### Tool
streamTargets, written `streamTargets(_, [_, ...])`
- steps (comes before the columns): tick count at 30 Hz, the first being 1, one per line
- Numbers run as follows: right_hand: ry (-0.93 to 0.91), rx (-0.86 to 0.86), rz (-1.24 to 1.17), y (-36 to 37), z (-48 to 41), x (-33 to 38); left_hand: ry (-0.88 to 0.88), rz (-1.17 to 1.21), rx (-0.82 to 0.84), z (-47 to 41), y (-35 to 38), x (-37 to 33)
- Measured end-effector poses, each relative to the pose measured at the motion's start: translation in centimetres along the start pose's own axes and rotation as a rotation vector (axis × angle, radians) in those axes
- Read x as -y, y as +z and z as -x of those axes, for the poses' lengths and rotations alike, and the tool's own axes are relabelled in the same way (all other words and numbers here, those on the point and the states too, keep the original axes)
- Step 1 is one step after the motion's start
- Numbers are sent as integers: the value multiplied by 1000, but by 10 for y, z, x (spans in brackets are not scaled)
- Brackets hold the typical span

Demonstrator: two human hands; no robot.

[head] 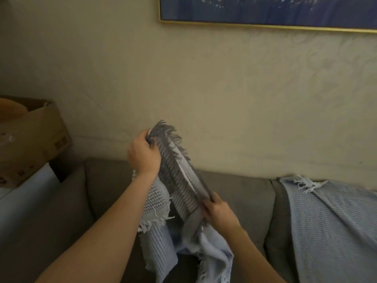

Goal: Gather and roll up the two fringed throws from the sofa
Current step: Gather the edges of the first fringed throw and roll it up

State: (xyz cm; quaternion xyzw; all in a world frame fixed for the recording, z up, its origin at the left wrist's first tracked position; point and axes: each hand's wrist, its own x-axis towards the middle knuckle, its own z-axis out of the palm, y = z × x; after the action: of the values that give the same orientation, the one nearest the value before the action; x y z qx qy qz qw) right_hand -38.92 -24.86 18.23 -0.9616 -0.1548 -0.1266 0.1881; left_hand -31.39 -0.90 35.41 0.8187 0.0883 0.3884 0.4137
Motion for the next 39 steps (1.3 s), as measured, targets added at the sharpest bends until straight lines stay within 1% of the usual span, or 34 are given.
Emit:
streamTargets(1, [66,35,-60,5,5,3,25,7,7,3,1,-2])
streamTargets(5, [315,62,-252,14,10,1,59,28,3,10,2,-5])
streamTargets(7, [398,151,-286,12,14,0,58,28,-11,10,0,-7])
streamTargets(9, [475,197,-354,9,17,2,53,20,-15,9,-2,-7])
streamTargets(10, [507,174,-426,6,18,3,45,18,-18,8,-2,-5])
streamTargets(12, [569,36,-615,-2,16,3,20,30,-26,6,-3,2])
streamTargets(13, [575,-35,-656,-5,15,2,3,45,-30,5,-4,4])
streamTargets(15, [561,-80,-641,-5,12,-2,-22,85,-28,6,-6,7])
streamTargets(16, [522,-55,-603,-3,11,-2,-26,102,-20,6,-6,6])
streamTargets(18, [409,59,-468,4,10,1,-12,125,-5,9,-5,0])
streamTargets(20, [311,131,-344,12,8,6,45,162,2,12,-5,-6])
streamTargets(21, [292,148,-320,15,6,9,75,195,14,13,-5,-9])
streamTargets(25, [241,161,-337,22,1,20,134,311,75,15,-7,-17])
streamTargets(29, [198,163,-343,20,-6,34,159,362,109,15,-11,-24])
streamTargets(31, [174,192,-298,21,-7,40,171,386,124,15,-14,-26])
streamTargets(33, [226,153,-229,24,-10,41,178,385,113,14,-16,-26])
streamTargets(36, [370,53,-177,24,-13,35,167,365,81,12,-17,-23])
streamTargets(39, [344,-6,-157,25,-12,18,126,317,43,8,-17,-17])
